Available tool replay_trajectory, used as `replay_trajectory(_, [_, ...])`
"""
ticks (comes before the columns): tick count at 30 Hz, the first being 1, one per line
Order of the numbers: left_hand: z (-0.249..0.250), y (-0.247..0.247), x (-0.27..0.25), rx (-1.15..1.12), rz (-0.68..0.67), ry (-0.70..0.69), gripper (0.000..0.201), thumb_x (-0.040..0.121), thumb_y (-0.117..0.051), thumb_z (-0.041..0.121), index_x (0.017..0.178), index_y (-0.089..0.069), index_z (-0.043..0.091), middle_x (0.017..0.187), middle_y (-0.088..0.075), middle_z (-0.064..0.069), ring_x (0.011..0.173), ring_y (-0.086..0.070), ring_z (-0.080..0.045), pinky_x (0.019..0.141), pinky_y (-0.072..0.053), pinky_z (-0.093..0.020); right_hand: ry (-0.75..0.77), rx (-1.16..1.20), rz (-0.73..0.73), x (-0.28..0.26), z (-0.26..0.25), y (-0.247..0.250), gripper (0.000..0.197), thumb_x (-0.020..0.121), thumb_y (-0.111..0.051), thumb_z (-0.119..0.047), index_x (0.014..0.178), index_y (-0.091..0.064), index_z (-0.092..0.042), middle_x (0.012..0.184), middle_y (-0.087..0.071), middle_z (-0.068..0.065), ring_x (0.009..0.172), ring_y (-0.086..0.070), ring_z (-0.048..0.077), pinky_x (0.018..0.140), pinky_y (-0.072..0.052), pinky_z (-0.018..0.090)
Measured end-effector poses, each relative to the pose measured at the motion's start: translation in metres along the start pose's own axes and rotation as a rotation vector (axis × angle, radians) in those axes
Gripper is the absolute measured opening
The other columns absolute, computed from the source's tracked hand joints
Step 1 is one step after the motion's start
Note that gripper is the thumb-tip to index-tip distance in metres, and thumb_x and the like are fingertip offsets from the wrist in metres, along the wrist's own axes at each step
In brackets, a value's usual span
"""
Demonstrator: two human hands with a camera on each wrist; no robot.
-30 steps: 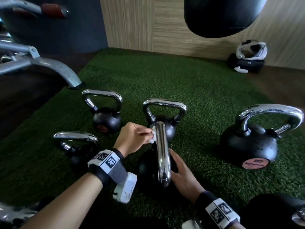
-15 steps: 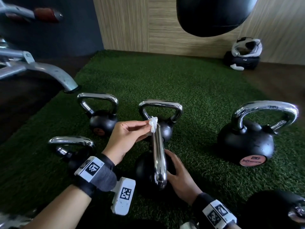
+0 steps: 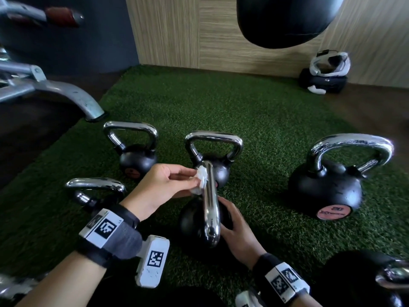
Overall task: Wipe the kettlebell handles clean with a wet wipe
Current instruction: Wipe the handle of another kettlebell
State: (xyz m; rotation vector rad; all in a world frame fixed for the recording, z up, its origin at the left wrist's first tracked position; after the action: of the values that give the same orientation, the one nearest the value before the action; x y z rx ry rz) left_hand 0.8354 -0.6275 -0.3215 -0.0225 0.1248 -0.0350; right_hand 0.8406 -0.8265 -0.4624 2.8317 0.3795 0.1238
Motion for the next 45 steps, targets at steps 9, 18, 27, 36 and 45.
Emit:
replay_trajectory(9, [-0.008, -0.002, -0.029, 0.170, -0.176, 0.004, 0.023, 0.072, -0.084, 0.002, 0.093, -0.075, 0.003, 0.090, -0.075, -0.022, 0.081, -0.073, -0.022, 0.075, -0.063, -0.030, 0.020, -0.041, -0.024, -0.002, -0.003, 0.001, 0.075, 0.079, -0.066, -0.063, 0.146, -0.047, -0.035, 0.145, -0.053, -0.012, 0.135, -0.048, 0.001, 0.118, -0.039, 0.037])
replay_trajectory(18, [-0.004, -0.011, -0.052, 0.396, -0.297, -0.165, 0.025, 0.072, -0.090, 0.002, 0.089, -0.074, 0.013, 0.089, -0.080, -0.007, 0.084, -0.078, -0.020, 0.078, -0.060, -0.025, 0.002, -0.029, -0.030, -0.002, 0.003, 0.002, 0.070, 0.080, -0.068, -0.059, 0.144, -0.046, -0.041, 0.144, -0.055, -0.011, 0.134, -0.050, 0.003, 0.117, -0.041, 0.039])
replay_trajectory(27, [-0.028, -0.019, -0.076, 0.476, -0.220, -0.318, 0.016, 0.078, -0.088, 0.014, 0.087, -0.077, 0.020, 0.089, -0.080, 0.011, 0.084, -0.078, -0.010, 0.078, -0.062, -0.025, 0.008, -0.039, -0.020, -0.003, 0.003, 0.003, 0.064, 0.083, -0.069, -0.050, 0.143, -0.046, -0.041, 0.143, -0.055, -0.010, 0.135, -0.050, 0.004, 0.118, -0.039, 0.040])
replay_trajectory(36, [-0.035, -0.012, -0.069, 0.693, -0.164, -0.350, 0.012, 0.083, -0.085, 0.028, 0.094, -0.081, 0.030, 0.092, -0.077, 0.025, 0.085, -0.074, 0.003, 0.079, -0.061, -0.028, -0.024, -0.125, -0.076, -0.002, -0.011, 0.010, 0.065, 0.085, -0.074, -0.051, 0.143, -0.051, -0.035, 0.139, -0.059, -0.013, 0.128, -0.054, 0.000, 0.114, -0.043, 0.034])
replay_trajectory(45, [0.035, 0.019, -0.039, 0.330, 0.041, -0.316, 0.018, 0.067, -0.085, 0.030, 0.082, -0.077, 0.022, 0.082, -0.080, -0.003, 0.073, -0.073, -0.013, 0.075, -0.059, -0.023, 0.391, -0.141, 0.236, -0.003, -0.137, 0.060, 0.021, 0.081, -0.084, -0.027, 0.102, -0.082, -0.027, 0.093, -0.075, -0.012, 0.081, -0.071, 0.007, 0.077, -0.055, 0.020])
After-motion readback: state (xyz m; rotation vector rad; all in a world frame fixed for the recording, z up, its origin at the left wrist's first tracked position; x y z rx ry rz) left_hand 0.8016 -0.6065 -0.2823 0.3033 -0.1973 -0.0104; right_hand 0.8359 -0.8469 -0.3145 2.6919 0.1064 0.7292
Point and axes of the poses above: each hand's wrist, its own x-axis towards the middle knuckle, its own y-axis out of the back of the hand, z = x × y, the point moved 4 cm from there along x, towards the middle knuckle
